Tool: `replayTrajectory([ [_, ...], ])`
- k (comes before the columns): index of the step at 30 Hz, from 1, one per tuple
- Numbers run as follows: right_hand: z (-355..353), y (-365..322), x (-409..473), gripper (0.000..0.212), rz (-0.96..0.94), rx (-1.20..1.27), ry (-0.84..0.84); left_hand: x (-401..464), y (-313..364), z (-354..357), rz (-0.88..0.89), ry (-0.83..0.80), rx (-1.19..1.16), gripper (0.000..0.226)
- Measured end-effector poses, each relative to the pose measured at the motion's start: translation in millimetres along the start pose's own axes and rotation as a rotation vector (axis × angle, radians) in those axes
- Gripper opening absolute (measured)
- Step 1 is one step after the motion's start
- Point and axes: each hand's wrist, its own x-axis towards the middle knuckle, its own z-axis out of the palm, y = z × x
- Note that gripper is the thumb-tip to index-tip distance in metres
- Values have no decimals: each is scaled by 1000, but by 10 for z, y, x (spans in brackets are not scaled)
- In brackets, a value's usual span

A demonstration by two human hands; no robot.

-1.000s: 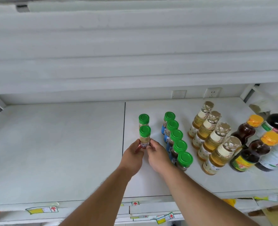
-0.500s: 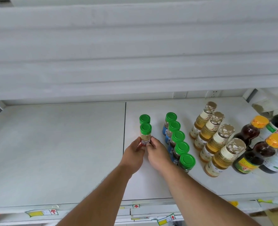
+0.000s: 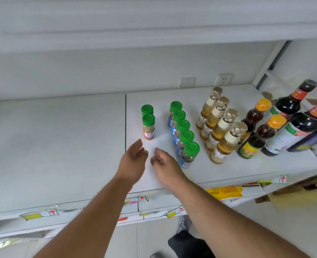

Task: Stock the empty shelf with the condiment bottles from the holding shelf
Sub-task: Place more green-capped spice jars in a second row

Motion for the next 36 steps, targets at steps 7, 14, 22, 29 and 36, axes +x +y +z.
replayTrajectory([
  [7,-191,629,-1073,42,89,12,-292,-1112,-83,41,13,-198,-67,46],
  [14,-743,1648,-1740,49,282,-149,-349,-1790,-838,565,-130,-320,107,39],
  [22,-1863,2663,-2496,44,397,-45,-172,-2337,-1020,1922,-256,-345,231,40],
  [29,-2880,3616,-3263,17,549,130,37,-2832,-1117,3241,-319,-429,411,45],
  [36,-3271,4101,-3559,32,689,286,204,-2791,-1161,3909,-321,-553,608,48],
])
